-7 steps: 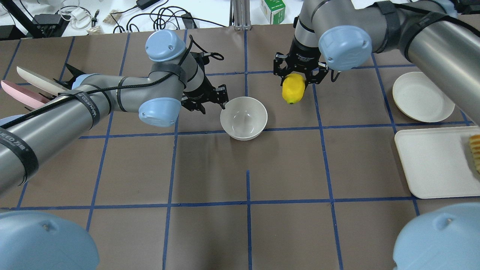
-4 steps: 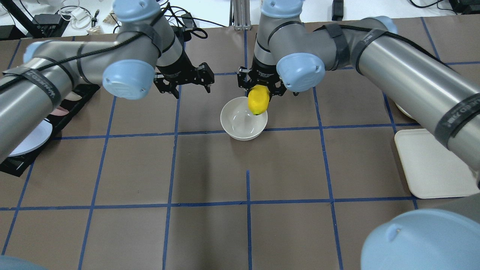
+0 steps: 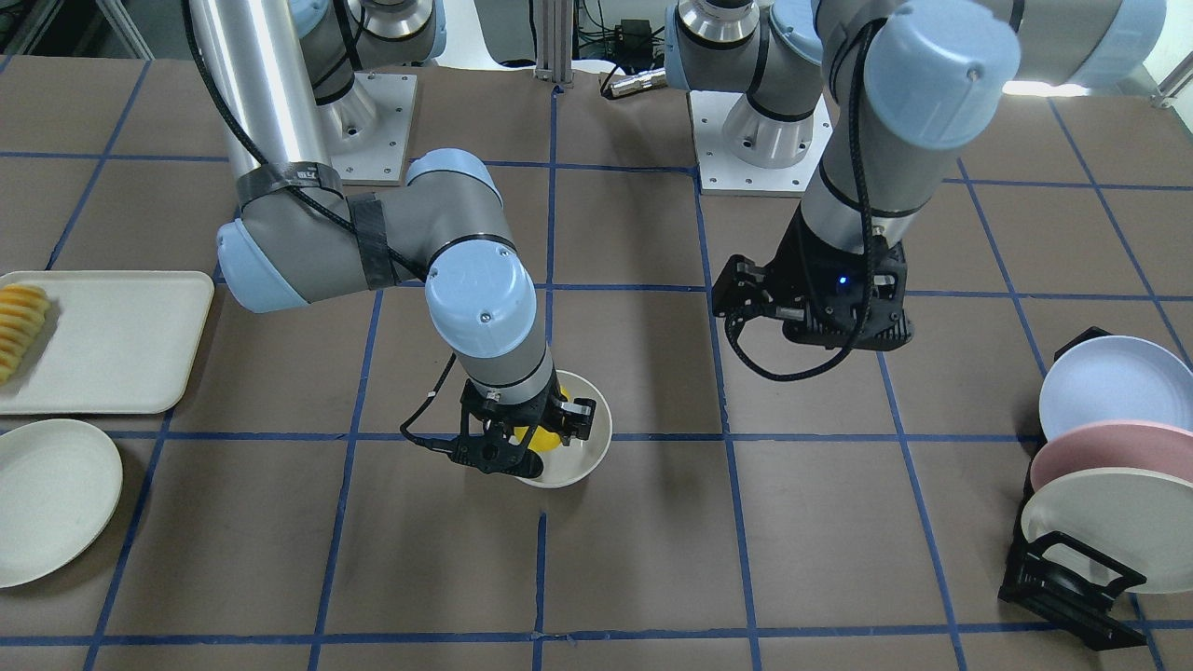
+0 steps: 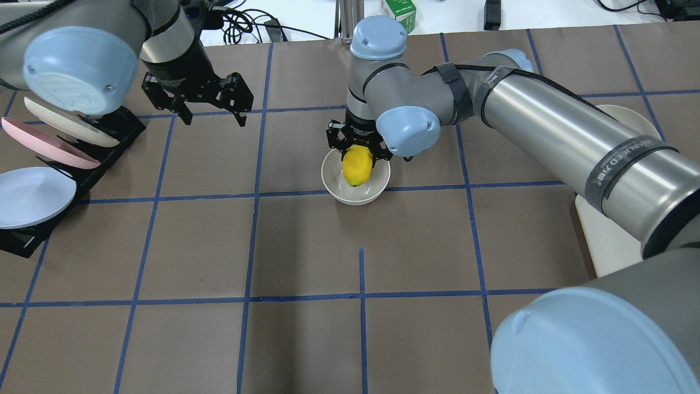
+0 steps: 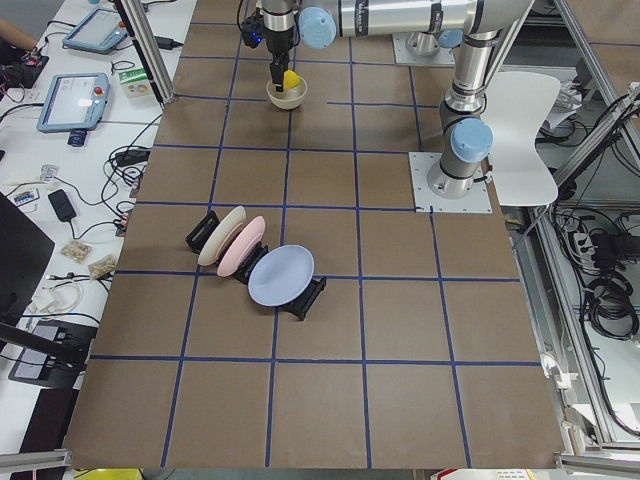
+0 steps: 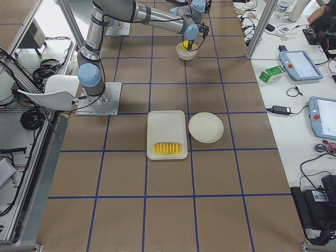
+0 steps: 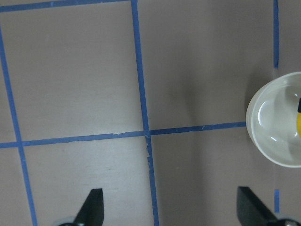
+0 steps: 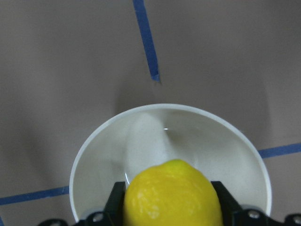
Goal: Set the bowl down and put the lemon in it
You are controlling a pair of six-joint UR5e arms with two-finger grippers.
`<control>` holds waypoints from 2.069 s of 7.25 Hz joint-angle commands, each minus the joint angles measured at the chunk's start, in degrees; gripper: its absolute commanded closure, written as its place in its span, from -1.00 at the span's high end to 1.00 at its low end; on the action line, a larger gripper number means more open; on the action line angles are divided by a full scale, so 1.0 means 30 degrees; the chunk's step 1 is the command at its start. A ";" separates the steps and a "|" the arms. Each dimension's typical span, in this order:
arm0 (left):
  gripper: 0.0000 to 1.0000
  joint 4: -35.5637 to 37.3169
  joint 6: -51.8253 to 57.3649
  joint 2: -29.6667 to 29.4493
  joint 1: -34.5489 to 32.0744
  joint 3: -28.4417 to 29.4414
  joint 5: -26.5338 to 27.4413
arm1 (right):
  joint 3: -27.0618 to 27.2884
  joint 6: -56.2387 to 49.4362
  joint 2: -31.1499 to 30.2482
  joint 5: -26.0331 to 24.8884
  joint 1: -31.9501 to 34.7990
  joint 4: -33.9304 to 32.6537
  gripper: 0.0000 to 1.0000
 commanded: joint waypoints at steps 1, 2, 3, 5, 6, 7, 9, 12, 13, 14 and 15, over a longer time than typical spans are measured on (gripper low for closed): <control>1.00 -0.1356 0.0801 0.1278 0.0660 0.0135 -0.0210 | 0.0070 0.0019 0.0829 -0.0178 0.0620 -0.0252 -0.65; 1.00 -0.1418 0.0801 0.1369 0.0896 0.0048 -0.0184 | 0.0070 -0.0185 0.0861 -0.0180 0.0622 -0.0719 -0.35; 1.00 -0.1476 0.0714 0.1602 0.0927 0.0135 -0.0590 | 0.0099 -0.0767 0.0861 -0.0296 0.0506 -0.0868 -0.03; 1.00 -0.1768 0.0683 0.1955 0.1015 0.0164 -0.0274 | -0.0075 -0.1325 0.0861 -0.0326 0.0272 -0.0870 0.46; 1.00 -0.2002 0.0684 0.2043 0.1044 0.0281 0.0163 | 0.0126 -0.2112 0.0861 -0.0327 -0.0165 -0.0870 0.49; 1.00 -0.2004 0.0655 0.2044 0.1190 0.0282 -0.0035 | 0.0128 -0.2091 0.0861 -0.0327 -0.0169 -0.0870 0.80; 1.00 -0.2004 0.0654 0.2044 0.1278 0.0282 -0.0301 | -0.0075 -0.1798 0.0716 -0.0327 -0.0169 -0.0491 1.00; 1.00 -0.1975 0.0654 0.2044 0.1279 0.0253 -0.0301 | -0.0108 -0.2409 -0.3311 -0.2250 -0.1247 0.2749 1.00; 1.00 -0.2004 0.0654 0.2073 0.1279 0.0253 -0.0301 | -0.0019 -0.3747 -0.4662 -0.2231 -0.2239 0.4474 1.00; 1.00 -0.2004 0.0654 0.2045 0.1250 0.0224 -0.0272 | 0.0069 -0.4805 -0.6010 -0.2289 -0.3380 0.6174 1.00; 1.00 -0.2004 0.0654 0.2073 0.1250 0.0194 -0.0272 | 0.0070 -0.6527 -0.7126 -0.2290 -0.4639 0.8134 1.00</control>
